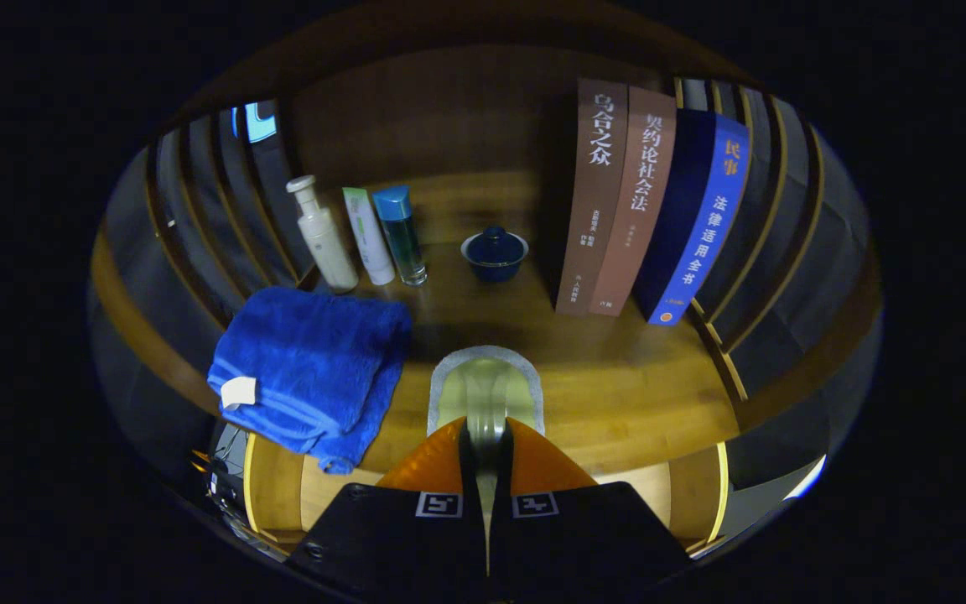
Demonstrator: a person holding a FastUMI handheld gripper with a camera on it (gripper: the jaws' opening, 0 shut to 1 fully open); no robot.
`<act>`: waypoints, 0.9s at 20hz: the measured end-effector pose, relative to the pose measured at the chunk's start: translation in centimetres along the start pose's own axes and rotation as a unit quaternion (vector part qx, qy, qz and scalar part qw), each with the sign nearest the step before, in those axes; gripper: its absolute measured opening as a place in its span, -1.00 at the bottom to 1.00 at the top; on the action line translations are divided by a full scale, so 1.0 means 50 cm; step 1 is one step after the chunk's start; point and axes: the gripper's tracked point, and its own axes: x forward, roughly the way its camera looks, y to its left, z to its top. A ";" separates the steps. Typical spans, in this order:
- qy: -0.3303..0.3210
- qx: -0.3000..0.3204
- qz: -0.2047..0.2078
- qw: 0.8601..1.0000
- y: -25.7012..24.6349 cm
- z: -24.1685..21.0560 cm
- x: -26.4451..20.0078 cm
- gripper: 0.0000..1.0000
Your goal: Pull open the drawer, take out the items inside it, and place them on the countertop above the cabinet.
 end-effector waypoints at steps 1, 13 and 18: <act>0.002 0.002 0.001 1.000 0.000 0.007 0.014 -0.87; 0.012 -0.002 0.002 1.000 0.013 0.047 0.088 -0.64; -0.001 -0.004 0.006 1.000 0.027 0.055 0.078 -0.19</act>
